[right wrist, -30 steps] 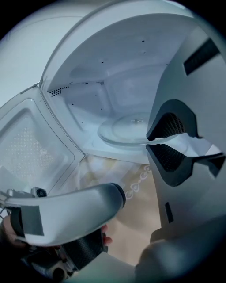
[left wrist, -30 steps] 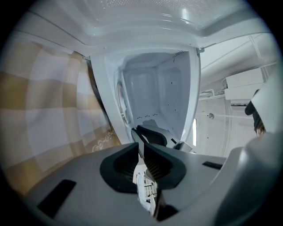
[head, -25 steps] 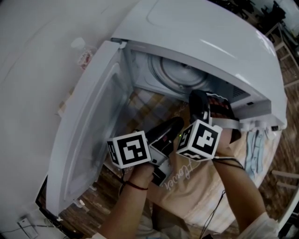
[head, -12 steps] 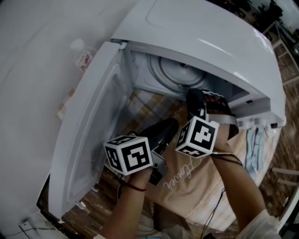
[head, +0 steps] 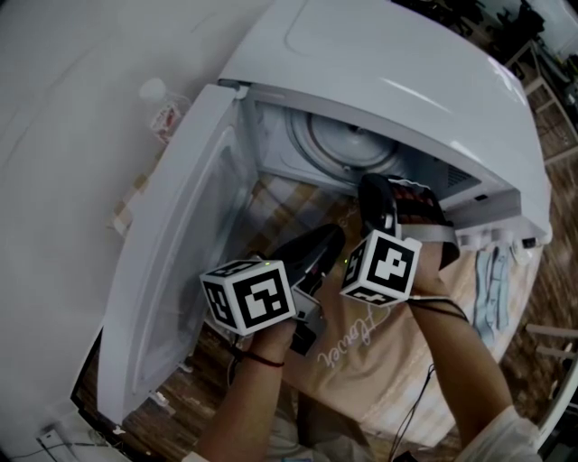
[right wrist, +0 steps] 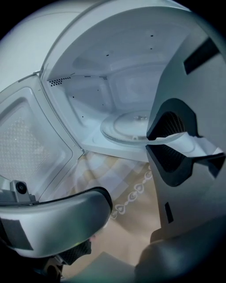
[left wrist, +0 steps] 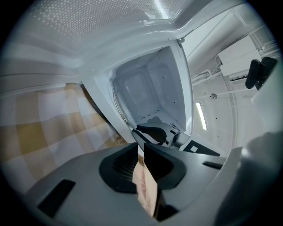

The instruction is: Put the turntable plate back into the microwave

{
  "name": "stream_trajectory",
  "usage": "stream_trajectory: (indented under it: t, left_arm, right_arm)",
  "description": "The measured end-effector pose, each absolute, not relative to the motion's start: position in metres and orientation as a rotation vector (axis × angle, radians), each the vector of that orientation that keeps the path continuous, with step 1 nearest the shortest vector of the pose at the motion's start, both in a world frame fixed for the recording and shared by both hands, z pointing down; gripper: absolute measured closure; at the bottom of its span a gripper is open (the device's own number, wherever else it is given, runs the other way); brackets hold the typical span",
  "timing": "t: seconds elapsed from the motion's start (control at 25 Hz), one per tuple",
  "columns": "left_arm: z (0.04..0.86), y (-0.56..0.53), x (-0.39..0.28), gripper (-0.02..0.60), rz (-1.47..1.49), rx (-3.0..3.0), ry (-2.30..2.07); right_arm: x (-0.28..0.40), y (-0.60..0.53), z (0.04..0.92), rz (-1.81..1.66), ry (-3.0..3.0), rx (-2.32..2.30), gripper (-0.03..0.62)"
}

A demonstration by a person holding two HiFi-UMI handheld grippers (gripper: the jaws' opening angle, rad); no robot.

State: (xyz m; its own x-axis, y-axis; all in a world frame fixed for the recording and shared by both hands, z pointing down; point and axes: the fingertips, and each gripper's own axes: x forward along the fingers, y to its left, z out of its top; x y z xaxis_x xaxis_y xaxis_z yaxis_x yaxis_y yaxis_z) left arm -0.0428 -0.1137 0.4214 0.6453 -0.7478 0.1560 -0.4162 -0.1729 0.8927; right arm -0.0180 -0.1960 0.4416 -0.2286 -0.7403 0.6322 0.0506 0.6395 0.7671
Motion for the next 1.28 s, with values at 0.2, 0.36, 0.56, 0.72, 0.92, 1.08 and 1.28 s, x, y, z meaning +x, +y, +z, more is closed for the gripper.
stream_trajectory:
  t: [0.2,0.36,0.56,0.72,0.92,1.08,1.28]
  left_arm:
    - [0.423,-0.113,-0.039,0.545,-0.383,1.79,-0.934]
    - [0.426,-0.112,-0.038,0.545,-0.377,1.781,-0.935]
    - [0.428,-0.113,-0.039,0.545,-0.38,1.771,-0.943]
    - [0.427,-0.114,-0.039,0.545,-0.38,1.778,-0.954]
    - [0.43,-0.113,-0.035,0.545,-0.364,1.793,-0.953]
    - [0.432,-0.113,-0.032,0.545,-0.374,1.78,-0.939]
    - [0.436,-0.111,-0.03,0.545,-0.357,1.785,-0.94]
  right_arm:
    - [-0.019,-0.194,0.443,-0.851,-1.647,0.566,0.533]
    - [-0.019,-0.19,0.447,-0.85,-1.645,0.54,0.533]
    - [-0.018,-0.189,0.448,-0.878,-1.641,0.532,0.533]
    - [-0.02,-0.19,0.443,-0.958,-1.633,0.553,0.533]
    - [-0.019,-0.188,0.441,-1.019,-1.628,0.573,0.533]
    - [-0.019,-0.179,0.446,-1.001,-1.654,0.559,0.533]
    - [-0.012,-0.173,0.451,-0.928,-1.692,0.585,0.531]
